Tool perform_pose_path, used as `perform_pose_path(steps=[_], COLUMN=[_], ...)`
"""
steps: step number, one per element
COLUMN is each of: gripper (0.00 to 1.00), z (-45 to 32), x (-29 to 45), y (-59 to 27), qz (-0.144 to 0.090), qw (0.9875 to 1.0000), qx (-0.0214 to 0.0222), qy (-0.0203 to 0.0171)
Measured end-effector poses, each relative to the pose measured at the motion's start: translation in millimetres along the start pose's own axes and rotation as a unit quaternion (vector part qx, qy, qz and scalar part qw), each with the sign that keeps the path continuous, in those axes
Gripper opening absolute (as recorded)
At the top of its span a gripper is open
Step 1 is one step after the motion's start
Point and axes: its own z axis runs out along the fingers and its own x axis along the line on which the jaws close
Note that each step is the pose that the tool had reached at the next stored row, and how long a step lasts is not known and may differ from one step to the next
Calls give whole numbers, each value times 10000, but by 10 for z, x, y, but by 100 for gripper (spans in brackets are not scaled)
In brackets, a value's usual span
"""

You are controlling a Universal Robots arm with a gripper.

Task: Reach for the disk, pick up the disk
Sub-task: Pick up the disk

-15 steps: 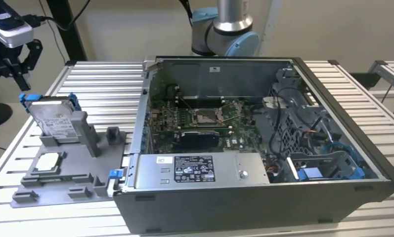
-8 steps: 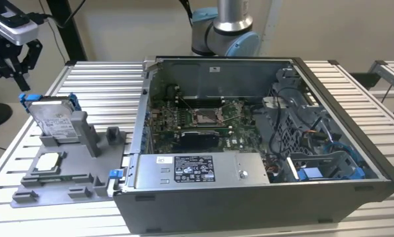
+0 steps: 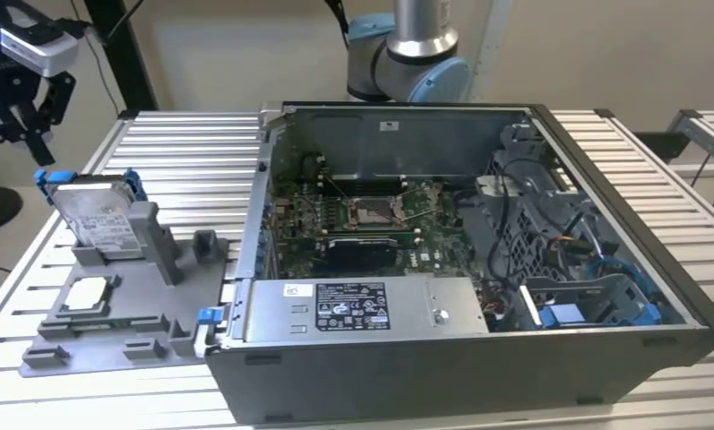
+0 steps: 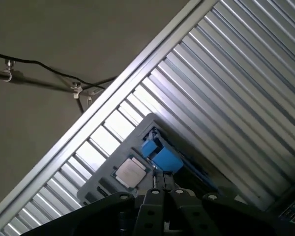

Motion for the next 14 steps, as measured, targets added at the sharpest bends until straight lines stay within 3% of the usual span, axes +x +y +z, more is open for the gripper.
perform_pose_path(steps=[3,7,10,14], gripper=[0,0,0,0], z=[0,0,0,0], x=[0,0,0,0], y=[0,0,0,0], qz=[-270,-637,-906,-1269], qw=[9996,9980,9959,9919], qx=[2,6,8,13], qy=[8,20,28,41])
